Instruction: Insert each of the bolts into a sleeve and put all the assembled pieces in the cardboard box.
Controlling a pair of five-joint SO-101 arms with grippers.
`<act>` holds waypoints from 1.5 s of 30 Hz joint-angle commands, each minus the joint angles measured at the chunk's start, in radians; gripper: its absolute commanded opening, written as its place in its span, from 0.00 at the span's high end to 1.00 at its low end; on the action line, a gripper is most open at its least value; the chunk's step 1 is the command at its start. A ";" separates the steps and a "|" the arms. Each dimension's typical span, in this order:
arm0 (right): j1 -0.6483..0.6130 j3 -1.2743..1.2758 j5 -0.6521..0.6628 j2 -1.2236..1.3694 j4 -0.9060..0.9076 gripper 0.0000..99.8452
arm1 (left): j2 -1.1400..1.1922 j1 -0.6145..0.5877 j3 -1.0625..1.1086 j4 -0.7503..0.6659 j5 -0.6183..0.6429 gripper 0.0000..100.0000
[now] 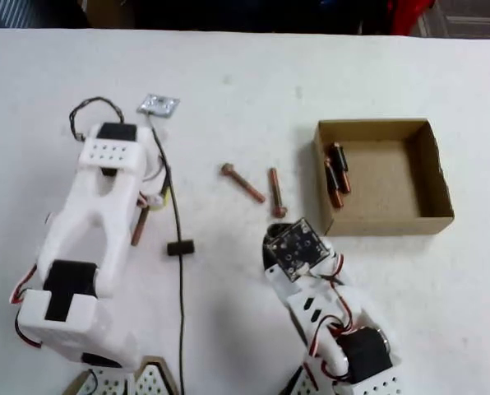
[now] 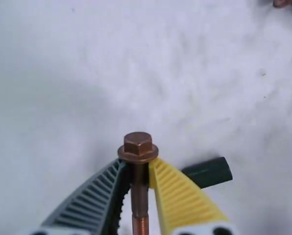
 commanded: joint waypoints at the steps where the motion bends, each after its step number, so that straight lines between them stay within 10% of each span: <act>1: -0.004 -0.009 0.002 -0.005 -0.076 0.98 | -0.061 0.013 -0.097 0.044 0.060 0.98; 45: -0.222 0.213 -0.311 -0.004 -0.673 0.98 | -1.133 0.275 0.176 -0.100 0.256 0.98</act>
